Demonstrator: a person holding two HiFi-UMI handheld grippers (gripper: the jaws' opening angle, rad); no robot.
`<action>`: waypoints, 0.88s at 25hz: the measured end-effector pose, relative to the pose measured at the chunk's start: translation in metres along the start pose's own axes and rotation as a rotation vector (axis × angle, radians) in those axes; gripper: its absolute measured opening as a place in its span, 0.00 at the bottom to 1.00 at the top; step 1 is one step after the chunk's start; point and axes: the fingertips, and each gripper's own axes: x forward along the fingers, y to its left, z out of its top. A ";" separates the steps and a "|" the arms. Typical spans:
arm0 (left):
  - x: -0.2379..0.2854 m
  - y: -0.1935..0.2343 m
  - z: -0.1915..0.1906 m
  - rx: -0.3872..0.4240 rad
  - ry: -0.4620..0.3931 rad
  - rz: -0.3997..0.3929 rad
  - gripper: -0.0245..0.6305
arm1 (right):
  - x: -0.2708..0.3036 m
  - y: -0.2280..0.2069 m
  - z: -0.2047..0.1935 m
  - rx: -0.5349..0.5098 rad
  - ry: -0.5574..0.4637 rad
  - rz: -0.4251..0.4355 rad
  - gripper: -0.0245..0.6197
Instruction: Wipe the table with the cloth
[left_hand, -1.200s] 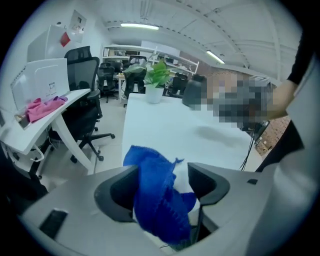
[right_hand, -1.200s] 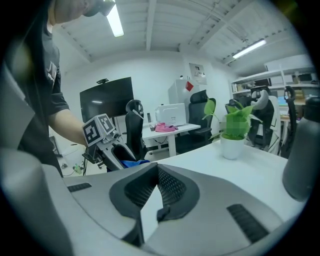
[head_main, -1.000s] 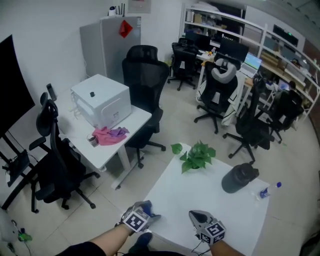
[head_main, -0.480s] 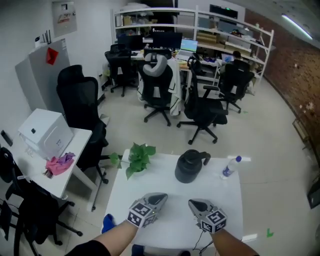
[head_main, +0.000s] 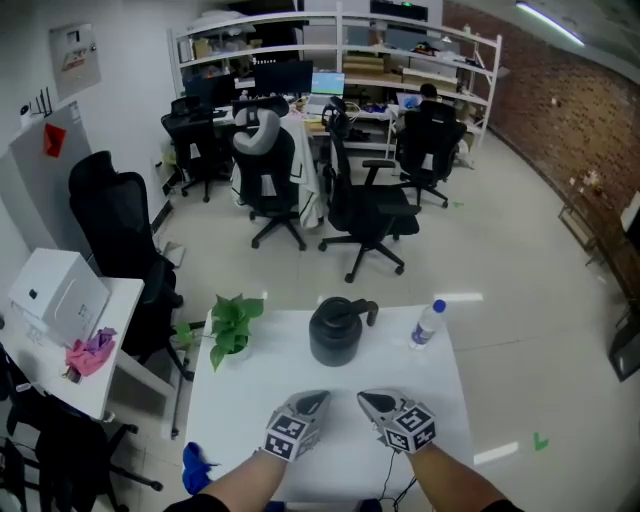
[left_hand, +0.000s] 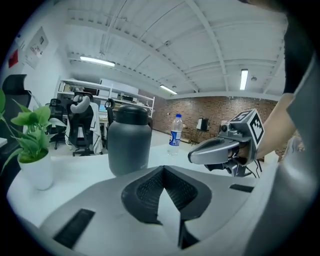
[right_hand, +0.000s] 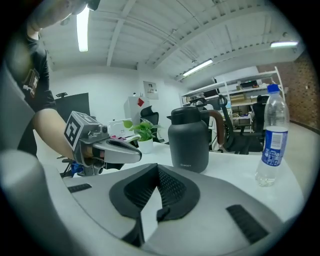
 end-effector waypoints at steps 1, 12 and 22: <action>0.000 -0.001 0.001 -0.005 -0.007 -0.001 0.04 | 0.003 0.000 -0.002 -0.005 0.007 0.002 0.05; -0.012 0.005 0.007 -0.057 -0.035 0.009 0.04 | 0.008 0.002 -0.008 -0.013 0.046 -0.023 0.05; -0.020 0.007 0.007 -0.061 -0.033 0.016 0.04 | 0.004 0.003 -0.008 -0.024 0.063 -0.030 0.05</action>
